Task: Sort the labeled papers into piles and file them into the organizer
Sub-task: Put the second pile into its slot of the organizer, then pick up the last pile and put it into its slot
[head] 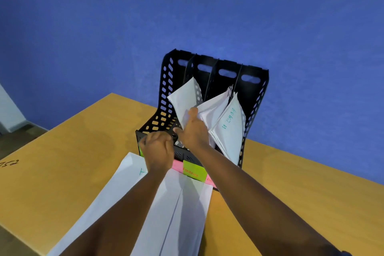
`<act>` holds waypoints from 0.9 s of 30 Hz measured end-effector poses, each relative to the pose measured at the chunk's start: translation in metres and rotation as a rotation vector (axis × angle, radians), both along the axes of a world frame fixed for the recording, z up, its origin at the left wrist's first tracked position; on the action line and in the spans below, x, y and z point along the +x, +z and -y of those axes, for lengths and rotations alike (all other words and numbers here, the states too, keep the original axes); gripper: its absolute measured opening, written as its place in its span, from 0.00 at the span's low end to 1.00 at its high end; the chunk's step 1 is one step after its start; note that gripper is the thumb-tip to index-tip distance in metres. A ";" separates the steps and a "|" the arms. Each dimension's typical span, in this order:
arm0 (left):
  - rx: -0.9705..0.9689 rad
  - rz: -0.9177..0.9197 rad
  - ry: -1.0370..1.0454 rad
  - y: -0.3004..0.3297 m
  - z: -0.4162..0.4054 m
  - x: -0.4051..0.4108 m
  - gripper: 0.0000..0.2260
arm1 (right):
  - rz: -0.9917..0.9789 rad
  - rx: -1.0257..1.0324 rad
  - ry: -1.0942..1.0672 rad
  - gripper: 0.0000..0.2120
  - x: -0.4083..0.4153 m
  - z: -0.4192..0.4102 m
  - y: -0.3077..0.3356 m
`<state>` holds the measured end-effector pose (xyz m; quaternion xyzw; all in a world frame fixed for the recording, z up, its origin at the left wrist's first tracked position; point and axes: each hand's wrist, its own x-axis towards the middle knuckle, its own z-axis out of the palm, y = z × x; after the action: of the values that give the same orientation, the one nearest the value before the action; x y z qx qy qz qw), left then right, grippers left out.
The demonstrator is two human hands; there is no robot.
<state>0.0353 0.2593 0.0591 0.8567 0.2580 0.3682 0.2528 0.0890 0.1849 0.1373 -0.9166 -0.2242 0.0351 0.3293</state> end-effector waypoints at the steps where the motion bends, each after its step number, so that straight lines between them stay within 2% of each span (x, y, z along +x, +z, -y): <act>1: 0.009 0.010 0.062 -0.002 -0.005 -0.005 0.17 | 0.050 0.014 0.028 0.24 -0.006 0.003 0.002; 5: -0.007 -0.100 0.295 -0.017 -0.029 -0.036 0.17 | 0.208 0.197 0.099 0.10 -0.030 0.029 -0.005; 8: -0.132 -0.280 0.423 -0.042 -0.050 -0.067 0.21 | 0.099 0.253 -0.014 0.05 -0.047 0.058 -0.039; 9: -0.232 -0.370 0.465 -0.048 -0.057 -0.077 0.21 | 0.004 0.216 -0.081 0.06 -0.053 0.068 -0.054; 11: -0.463 -0.585 0.548 -0.060 -0.064 -0.094 0.21 | -0.227 0.007 -0.183 0.12 -0.066 0.089 -0.090; 13: -0.574 -0.713 0.574 -0.068 -0.063 -0.106 0.23 | -0.410 -0.138 -0.230 0.17 -0.083 0.104 -0.126; 17: -0.464 -0.779 0.540 -0.069 -0.055 -0.113 0.22 | -0.517 -0.007 -0.314 0.26 -0.110 0.104 -0.147; 21: -0.508 -0.736 0.412 -0.062 -0.044 -0.107 0.24 | -0.683 0.118 -0.419 0.39 -0.120 0.099 -0.144; 25: -0.619 -0.848 0.264 -0.055 -0.029 -0.108 0.23 | -0.763 0.205 -0.499 0.36 -0.120 0.107 -0.146; 27: -0.738 -0.878 0.203 -0.051 -0.025 -0.107 0.21 | -0.788 0.202 -0.504 0.32 -0.117 0.117 -0.147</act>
<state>-0.0713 0.2842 0.0078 0.7553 0.5309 -0.1132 0.3673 -0.0282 0.0675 -0.0099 -0.8227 0.1447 0.2769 0.4749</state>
